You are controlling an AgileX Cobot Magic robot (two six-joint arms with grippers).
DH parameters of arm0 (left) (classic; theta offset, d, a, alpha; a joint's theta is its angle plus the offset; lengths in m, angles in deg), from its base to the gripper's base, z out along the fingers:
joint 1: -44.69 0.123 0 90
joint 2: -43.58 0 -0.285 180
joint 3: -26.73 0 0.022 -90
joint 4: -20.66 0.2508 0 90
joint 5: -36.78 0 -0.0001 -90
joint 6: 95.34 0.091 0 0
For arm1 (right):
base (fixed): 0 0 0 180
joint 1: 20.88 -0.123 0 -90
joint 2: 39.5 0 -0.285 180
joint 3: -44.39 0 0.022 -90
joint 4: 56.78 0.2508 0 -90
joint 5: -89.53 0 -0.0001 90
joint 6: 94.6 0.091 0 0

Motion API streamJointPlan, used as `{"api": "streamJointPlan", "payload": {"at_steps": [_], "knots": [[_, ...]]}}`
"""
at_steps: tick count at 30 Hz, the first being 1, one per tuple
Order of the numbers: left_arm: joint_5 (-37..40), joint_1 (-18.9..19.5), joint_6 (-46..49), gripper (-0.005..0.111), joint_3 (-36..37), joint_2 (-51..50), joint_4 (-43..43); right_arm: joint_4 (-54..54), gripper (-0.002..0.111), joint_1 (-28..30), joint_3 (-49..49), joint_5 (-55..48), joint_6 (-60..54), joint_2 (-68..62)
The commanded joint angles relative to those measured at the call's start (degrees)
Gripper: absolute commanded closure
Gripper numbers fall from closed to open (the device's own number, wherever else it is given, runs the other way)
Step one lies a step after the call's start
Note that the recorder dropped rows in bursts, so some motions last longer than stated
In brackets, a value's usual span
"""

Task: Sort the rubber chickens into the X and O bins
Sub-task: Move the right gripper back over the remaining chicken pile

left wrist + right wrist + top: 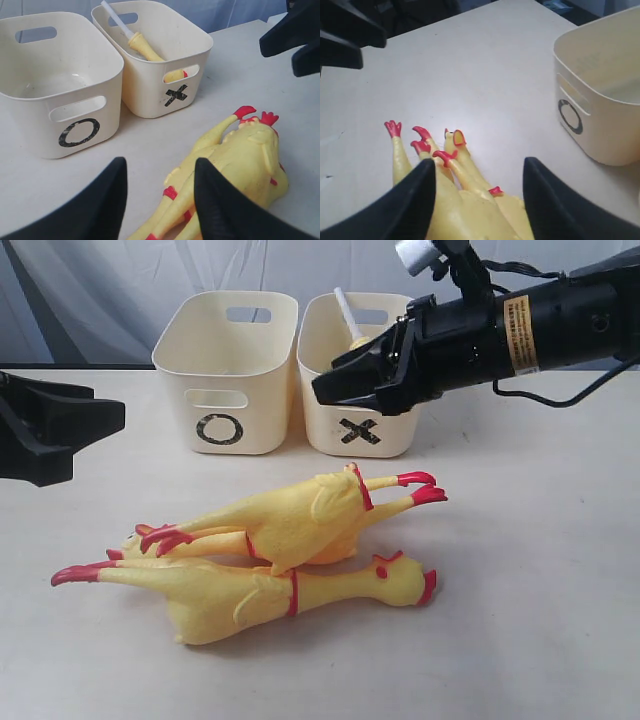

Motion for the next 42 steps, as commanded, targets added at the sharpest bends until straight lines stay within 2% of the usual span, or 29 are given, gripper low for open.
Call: {"api": "streamJointPlan", "payload": {"at_steps": [1,9,16,25,35,42], "knots": [[0.17,0.12,-0.03,0.065,0.49,-0.13,-0.5,0.2,0.053,-2.16,0.23,2.4,-3.76,0.7],[0.17,0.12,-0.03,0.065,0.49,-0.13,-0.5,0.2,0.053,-11.75,0.23,-6.73,-14.85,0.7],[0.17,0.12,0.08,0.065,0.49,-0.13,-0.5,0.2,0.053,-17.27,0.33,-15.33,-16.48,0.05],[0.17,0.12,0.08,0.065,0.49,-0.13,-0.5,0.2,0.053,-20.88,5.46,-24.4,-21.24,-0.57],[0.17,0.12,0.08,0.065,0.49,-0.13,-0.5,0.2,0.053,-21.36,5.56,-27.98,-20.5,-0.57],[0.38,0.12,0.08,0.065,0.49,-0.13,-0.5,0.2,0.053,-24.75,5.56,-32.57,-19.92,-0.57]]}}
